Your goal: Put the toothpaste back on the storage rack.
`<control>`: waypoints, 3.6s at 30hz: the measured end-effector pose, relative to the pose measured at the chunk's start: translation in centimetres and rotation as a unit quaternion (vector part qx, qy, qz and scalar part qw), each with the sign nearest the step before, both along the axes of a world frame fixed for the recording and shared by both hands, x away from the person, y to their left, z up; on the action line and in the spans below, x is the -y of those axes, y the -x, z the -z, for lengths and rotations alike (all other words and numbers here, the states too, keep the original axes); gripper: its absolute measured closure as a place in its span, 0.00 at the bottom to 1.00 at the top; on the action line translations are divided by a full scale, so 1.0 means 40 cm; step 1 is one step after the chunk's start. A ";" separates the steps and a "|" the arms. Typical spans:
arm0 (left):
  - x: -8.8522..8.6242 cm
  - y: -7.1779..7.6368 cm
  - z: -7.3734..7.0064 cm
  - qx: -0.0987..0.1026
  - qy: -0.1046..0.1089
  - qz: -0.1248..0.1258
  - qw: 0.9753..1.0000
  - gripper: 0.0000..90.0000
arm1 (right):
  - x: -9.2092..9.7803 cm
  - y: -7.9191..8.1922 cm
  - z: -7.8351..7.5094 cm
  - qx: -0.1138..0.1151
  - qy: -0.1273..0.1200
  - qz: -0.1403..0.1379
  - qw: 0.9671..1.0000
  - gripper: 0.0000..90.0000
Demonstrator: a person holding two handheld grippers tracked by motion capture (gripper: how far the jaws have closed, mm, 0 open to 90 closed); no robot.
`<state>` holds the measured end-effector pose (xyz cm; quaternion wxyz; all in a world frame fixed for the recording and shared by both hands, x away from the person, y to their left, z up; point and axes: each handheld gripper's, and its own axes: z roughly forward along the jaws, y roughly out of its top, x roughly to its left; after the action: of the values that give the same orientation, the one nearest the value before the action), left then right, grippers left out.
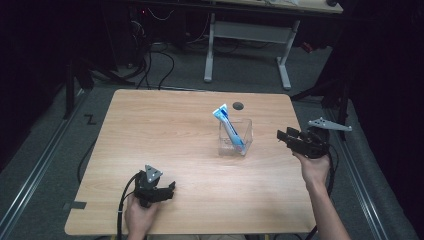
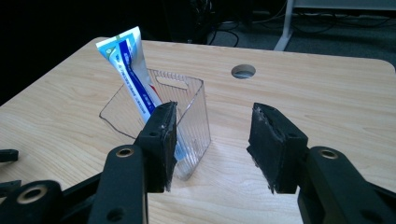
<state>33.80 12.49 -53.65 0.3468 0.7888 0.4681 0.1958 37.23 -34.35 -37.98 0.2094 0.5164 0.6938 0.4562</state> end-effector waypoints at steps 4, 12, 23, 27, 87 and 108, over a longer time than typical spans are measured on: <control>0.000 0.000 0.000 0.000 0.000 0.000 1.000 0.18 | 0.009 0.007 0.006 -0.001 -0.002 0.003 1.000 0.57; 0.000 0.000 0.000 0.000 0.000 0.000 1.000 0.18 | 0.018 0.021 0.025 -0.004 -0.007 0.010 1.000 0.57; 0.000 0.000 0.000 0.000 0.000 0.000 1.000 0.18 | 0.030 0.040 0.043 -0.007 -0.012 0.012 1.000 0.57; 0.000 0.000 0.000 0.000 0.000 0.000 1.000 0.18 | 0.032 0.046 0.049 -0.009 -0.012 0.012 1.000 0.57; 0.000 0.000 0.000 -0.001 0.000 0.000 1.000 0.18 | 0.021 0.086 0.190 -0.053 -0.014 0.019 0.998 0.57; 0.000 0.000 0.000 -0.001 0.000 0.000 1.000 0.18 | 0.016 0.102 0.246 -0.071 -0.003 0.024 0.997 0.57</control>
<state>33.81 12.48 -53.65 0.3465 0.7889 0.4683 0.1953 33.16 -34.99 -47.81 0.1689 0.5647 0.6929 0.4153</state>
